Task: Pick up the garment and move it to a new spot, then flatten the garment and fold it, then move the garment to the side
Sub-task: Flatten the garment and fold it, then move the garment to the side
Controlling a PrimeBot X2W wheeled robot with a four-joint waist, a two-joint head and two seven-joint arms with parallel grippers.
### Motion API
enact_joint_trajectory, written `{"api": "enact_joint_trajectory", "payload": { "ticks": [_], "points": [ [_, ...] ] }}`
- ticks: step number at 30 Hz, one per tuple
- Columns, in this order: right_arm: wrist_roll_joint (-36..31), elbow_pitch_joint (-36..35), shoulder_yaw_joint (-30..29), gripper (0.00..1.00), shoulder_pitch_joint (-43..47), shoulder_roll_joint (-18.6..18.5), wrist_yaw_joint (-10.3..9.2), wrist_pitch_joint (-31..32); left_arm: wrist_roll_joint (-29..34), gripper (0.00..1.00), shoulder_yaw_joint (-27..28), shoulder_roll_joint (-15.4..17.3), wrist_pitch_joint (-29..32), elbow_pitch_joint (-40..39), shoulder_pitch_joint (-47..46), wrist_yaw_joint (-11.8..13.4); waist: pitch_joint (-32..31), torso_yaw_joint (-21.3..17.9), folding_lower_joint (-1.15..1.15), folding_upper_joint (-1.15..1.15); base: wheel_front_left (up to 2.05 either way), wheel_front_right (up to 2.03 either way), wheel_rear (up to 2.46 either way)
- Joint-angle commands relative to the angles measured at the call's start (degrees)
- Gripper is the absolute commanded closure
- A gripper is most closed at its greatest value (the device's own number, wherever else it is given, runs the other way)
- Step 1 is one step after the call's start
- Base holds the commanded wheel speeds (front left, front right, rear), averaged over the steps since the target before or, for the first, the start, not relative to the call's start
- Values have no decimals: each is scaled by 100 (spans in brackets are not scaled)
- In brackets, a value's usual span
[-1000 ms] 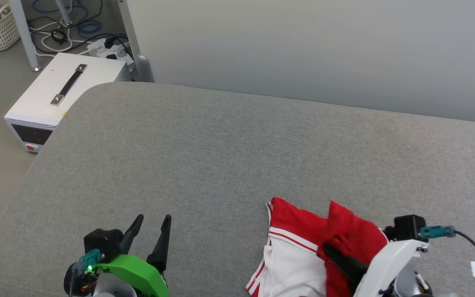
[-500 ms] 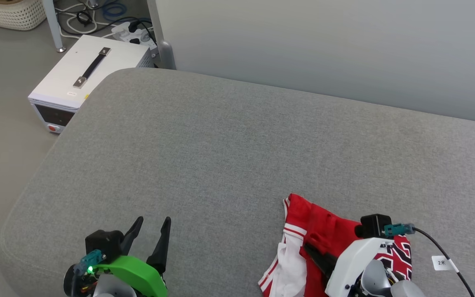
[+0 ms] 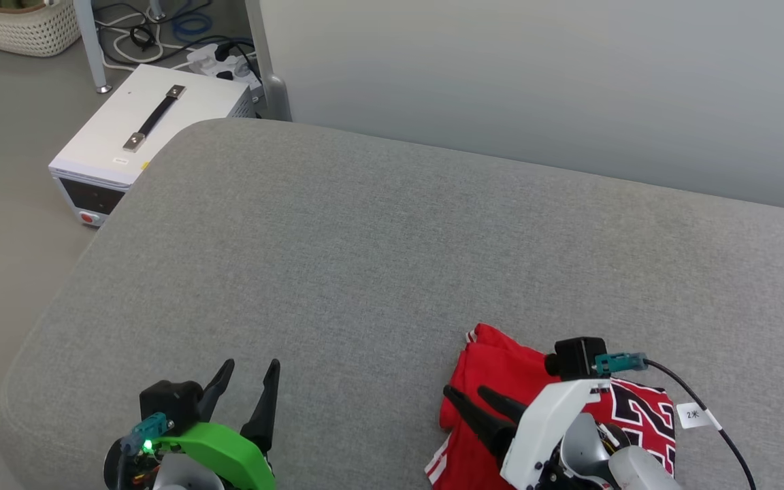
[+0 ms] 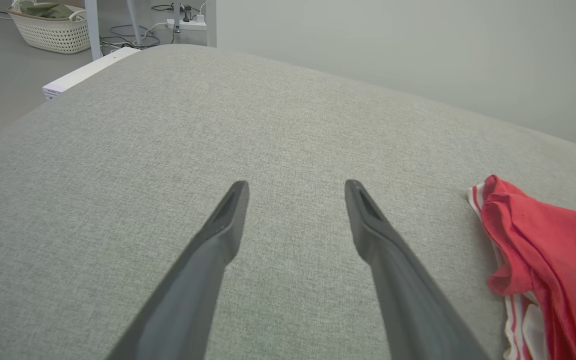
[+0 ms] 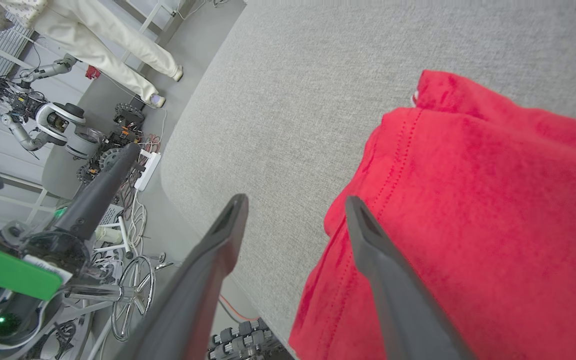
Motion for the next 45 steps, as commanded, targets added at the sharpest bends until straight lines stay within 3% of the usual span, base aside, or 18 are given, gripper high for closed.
{"api": "enact_joint_trajectory", "payload": {
  "ticks": [1, 4, 8, 12, 18, 22, 28, 36, 45],
  "points": [
    [11, -84, -6, 0, -78, -9, -2, 14, 28, 0, 9, -36, -32, -20, -34, 3, -65, -77, 0, 0, 0, 0, 0],
    [-167, -264, -129, 0, -144, -8, -2, 52, 45, 0, 11, -44, -32, -70, -13, -7, -114, -170, 0, 0, 0, 0, 0],
    [-942, -640, -402, 0, -331, -55, -2, 69, 71, 0, 57, -79, -33, -192, 10, -10, -153, -349, 0, 0, 0, 0, 0],
    [-1685, -1127, -479, 0, -525, -673, -2, -256, 119, 0, 157, -140, -33, -350, 3, -47, -160, -536, 0, 0, 0, 0, 0],
    [-2247, -1480, -786, 0, -518, -1609, -2, -979, 319, 0, 397, -251, -33, -599, 31, -54, -133, -784, 0, 0, 0, 0, 0],
    [-2471, -1608, -1175, 0, -261, -1896, -2, -1487, 533, 0, 661, -370, -33, -828, 119, -92, -135, -935, 0, 0, 0, 0, 0],
    [-2702, -1855, -1849, 0, 451, -1771, -2, -2003, 1159, 0, 1124, -567, -33, -1261, 348, -169, -111, -1127, 0, 0, 0, 0, 0],
    [-3197, -2468, -2577, 0, 1343, -900, -2, -2645, 1639, 0, 1564, -934, -33, -1458, 737, -503, -75, -1242, 0, 0, 0, 0, 0],
    [-3432, -2350, -2690, 0, 1730, -505, -2, -3067, 1890, 0, 1848, -1157, -34, -1346, 867, -779, -41, -1271, 0, 0, 0, 0, 0]
  ]
}}
